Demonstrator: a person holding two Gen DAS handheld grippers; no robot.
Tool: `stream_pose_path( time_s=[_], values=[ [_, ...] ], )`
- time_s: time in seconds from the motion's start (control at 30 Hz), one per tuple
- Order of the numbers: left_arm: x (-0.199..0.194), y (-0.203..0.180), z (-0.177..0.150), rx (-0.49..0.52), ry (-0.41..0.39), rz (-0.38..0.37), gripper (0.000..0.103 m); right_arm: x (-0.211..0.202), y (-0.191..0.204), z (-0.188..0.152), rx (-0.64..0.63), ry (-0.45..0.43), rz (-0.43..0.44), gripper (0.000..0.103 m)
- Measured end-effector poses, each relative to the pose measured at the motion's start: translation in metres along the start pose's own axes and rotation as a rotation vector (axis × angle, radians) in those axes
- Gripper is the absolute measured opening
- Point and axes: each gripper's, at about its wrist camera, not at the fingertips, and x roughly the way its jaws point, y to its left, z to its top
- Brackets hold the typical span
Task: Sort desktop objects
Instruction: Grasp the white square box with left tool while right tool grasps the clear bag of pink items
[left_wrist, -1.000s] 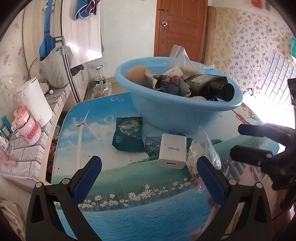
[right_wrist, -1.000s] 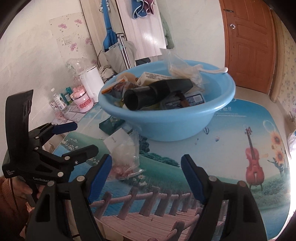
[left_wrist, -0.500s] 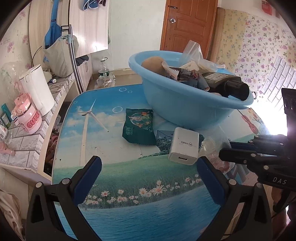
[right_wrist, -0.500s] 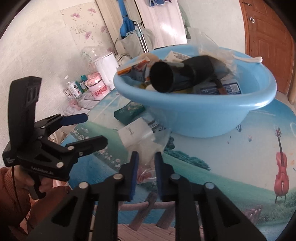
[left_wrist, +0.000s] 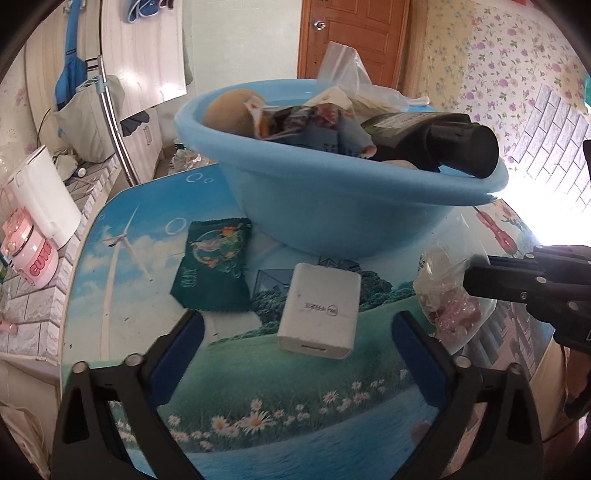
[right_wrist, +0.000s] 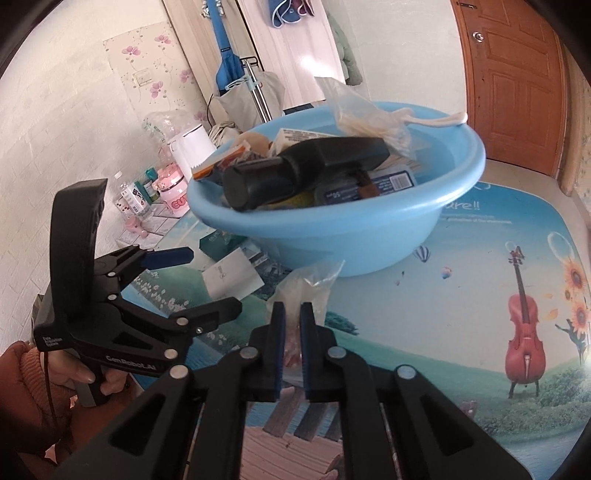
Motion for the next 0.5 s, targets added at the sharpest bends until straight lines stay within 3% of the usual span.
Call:
stream_pose_path(
  time_s=[0.03, 0.1, 0.13, 0.17, 0.23, 0.27, 0.5],
  values=[
    [0.0, -0.002, 0.0, 0.009, 0.004, -0.02, 0.037, 0.0, -0.001, 0.0, 0.002, 0.001, -0.003, 0.008],
    [-0.002, -0.003, -0.001, 0.019, 0.007, -0.023, 0.037, -0.001, -0.001, 0.0, 0.015, -0.004, -0.005, 0.012],
    [-0.003, -0.004, -0.002, 0.024, 0.009, -0.032, 0.037, -0.001, -0.002, 0.001, 0.021, -0.01, -0.011, 0.018],
    [-0.005, -0.004, -0.004, 0.023, 0.01, -0.022, 0.037, -0.002, -0.002, 0.001, 0.025, -0.015, -0.018, 0.033],
    [-0.008, -0.003, -0.006, 0.015, 0.011, -0.001, 0.037, -0.003, -0.003, 0.001, 0.033, -0.027, -0.025, 0.049],
    [-0.01, -0.001, -0.008, 0.002, 0.01, -0.001, 0.037, -0.005, -0.003, 0.001, 0.036, -0.034, -0.025, 0.053],
    [-0.027, 0.013, -0.014, -0.042, -0.005, 0.016, 0.037, 0.007, 0.014, -0.003, -0.042, 0.033, -0.096, 0.055]
  ],
)
